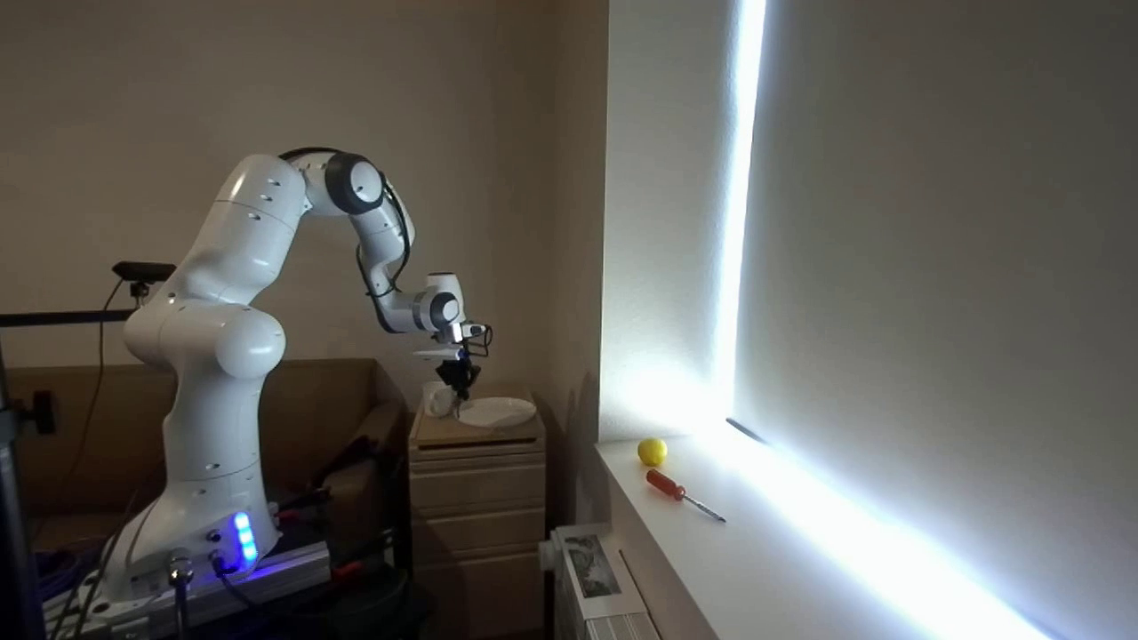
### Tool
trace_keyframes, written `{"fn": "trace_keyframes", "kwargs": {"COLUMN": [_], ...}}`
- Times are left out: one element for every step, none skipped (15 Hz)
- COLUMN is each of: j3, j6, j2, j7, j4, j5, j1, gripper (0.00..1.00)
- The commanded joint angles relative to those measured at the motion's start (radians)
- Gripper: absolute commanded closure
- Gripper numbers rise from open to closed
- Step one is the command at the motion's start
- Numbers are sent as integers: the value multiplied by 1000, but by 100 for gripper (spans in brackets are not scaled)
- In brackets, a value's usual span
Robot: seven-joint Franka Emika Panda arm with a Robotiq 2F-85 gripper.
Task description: Remove the keys from the nightstand and put them on the windowsill then place the keys back on the nightstand
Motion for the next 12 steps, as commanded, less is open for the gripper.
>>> {"fn": "trace_keyframes", "kwargs": {"j3": [-15, 3, 33, -9, 0, 4, 6, 9, -22, -57, -83, -106], "j6": [67, 80, 117, 51, 71, 79, 82, 83, 77, 66, 57, 74], "j2": [-188, -227, -269, -175, -208, -233, -248, -255, -217, -181, -154, -132], "j7": [30, -4, -61, 2, -33, -47, -49, -48, 12, 81, 111, 102], "j4": [-205, -246, -300, -173, -214, -243, -261, -269, -237, -200, -169, -150], "j5": [86, 153, 243, 143, 191, 209, 214, 216, 167, 143, 144, 162], "j1": [-89, -136, -187, -113, -147, -167, -175, -175, -161, -160, -179, -211], "gripper": [96, 96, 96, 83, 83, 83, 83, 96, 96, 96, 96, 96]}}
